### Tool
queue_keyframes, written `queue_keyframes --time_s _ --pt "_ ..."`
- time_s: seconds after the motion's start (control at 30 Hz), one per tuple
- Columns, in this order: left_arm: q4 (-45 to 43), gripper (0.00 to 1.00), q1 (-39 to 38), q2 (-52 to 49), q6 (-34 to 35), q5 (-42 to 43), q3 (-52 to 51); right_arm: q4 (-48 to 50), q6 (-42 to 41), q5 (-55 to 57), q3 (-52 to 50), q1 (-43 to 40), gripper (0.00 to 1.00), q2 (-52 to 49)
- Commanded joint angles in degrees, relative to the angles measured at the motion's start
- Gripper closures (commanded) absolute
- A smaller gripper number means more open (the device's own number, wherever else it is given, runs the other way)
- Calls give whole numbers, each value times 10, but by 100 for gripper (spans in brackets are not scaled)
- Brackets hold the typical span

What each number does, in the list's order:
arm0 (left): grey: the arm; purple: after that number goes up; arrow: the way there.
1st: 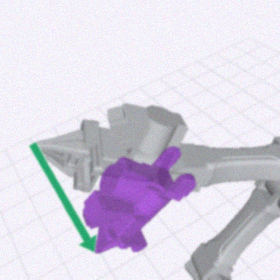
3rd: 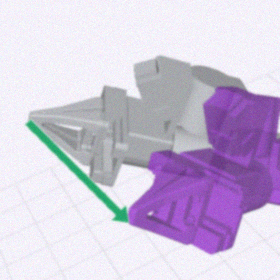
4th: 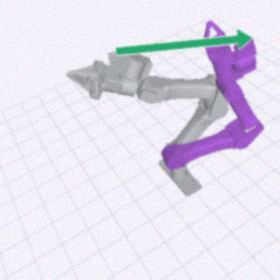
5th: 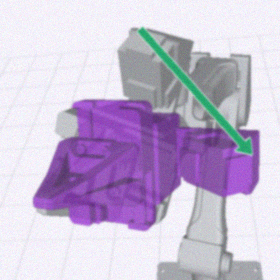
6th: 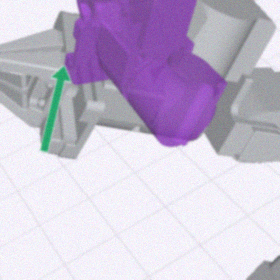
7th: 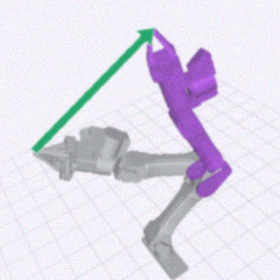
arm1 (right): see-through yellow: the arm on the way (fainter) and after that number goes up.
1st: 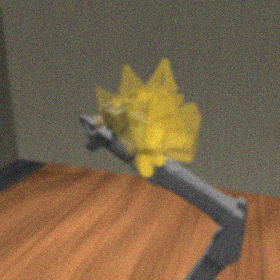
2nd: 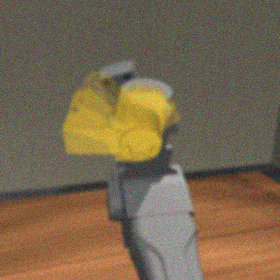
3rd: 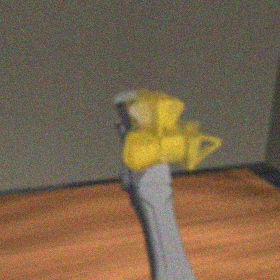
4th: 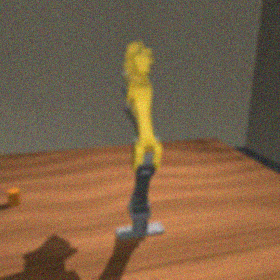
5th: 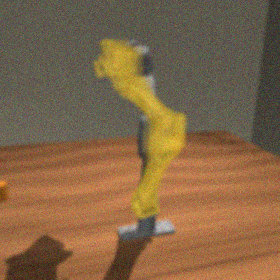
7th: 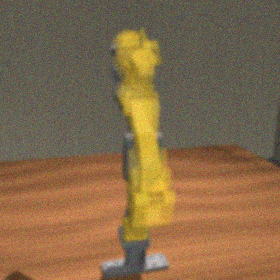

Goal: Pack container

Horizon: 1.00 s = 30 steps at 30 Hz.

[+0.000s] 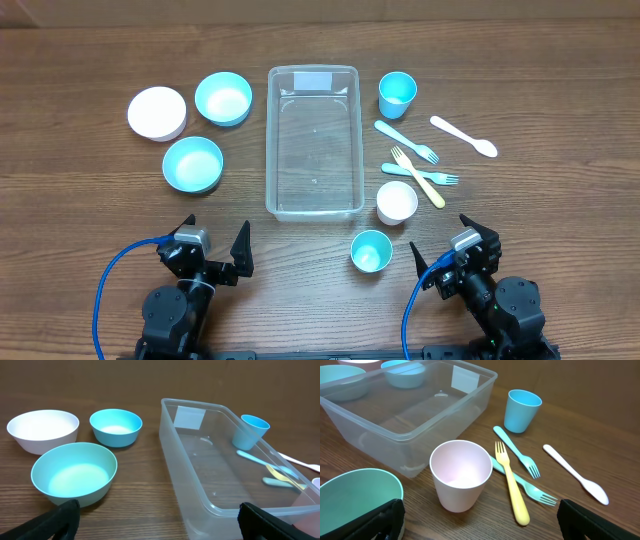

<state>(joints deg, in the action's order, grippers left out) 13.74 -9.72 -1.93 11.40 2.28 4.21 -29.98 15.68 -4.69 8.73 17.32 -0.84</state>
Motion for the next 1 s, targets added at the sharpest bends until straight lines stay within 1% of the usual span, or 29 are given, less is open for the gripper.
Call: queue_keyframes --time_s 0.0,0.13,0.17,0.2,0.23,0.3,0.33,0.37,0.47,0.53,0.6,0.67,0.77,0.8,0.83,0.9,0.97 --pt "6 0 0 -2 -16 -8 1 1 2 -5 -5 -2 0 7" --pt "6 0 0 -2 -16 -8 1 2 2 -7 -5 -1 0 7" --pt "6 0 0 -2 -16 -8 1 11 -18 -17 -5 -2 0 7" --pt "6 0 0 -2 -16 -8 1 28 -124 -34 -5 -2 0 7" --pt "6 0 0 -2 -16 -8 1 35 -262 -33 -5 -2 0 7" --pt "6 0 0 -2 -16 -8 1 29 -501 -33 -5 -2 0 7" --pt "6 0 0 -2 -16 -8 1 28 -577 -33 -5 -2 0 7" --pt "6 0 0 -2 -16 -8 1 26 -600 -33 -5 -2 0 7" --pt "6 0 0 -2 -16 -8 1 62 -605 -35 -5 -2 0 7" --pt "6 0 0 -2 -16 -8 1 81 -548 -63 -4 -2 0 5" --pt "6 0 0 -2 -16 -8 1 71 -508 -68 8 -2 0 -21" --pt "6 0 0 -2 -16 -8 1 73 -463 -54 54 -7 0 -102" --pt "6 0 0 -2 -16 -8 1 71 -372 -13 172 -26 0 -281" --pt "6 0 0 -2 -16 -8 1 67 -341 -11 234 -37 0 -365" --pt "6 0 0 -2 -16 -8 1 59 -325 -11 283 -46 0 -426" --pt "6 0 0 -2 -16 -8 1 15 -292 -9 435 -77 0 -599" --pt "6 0 0 -2 -16 -8 1 -18 -256 -9 536 -89 0 -701"
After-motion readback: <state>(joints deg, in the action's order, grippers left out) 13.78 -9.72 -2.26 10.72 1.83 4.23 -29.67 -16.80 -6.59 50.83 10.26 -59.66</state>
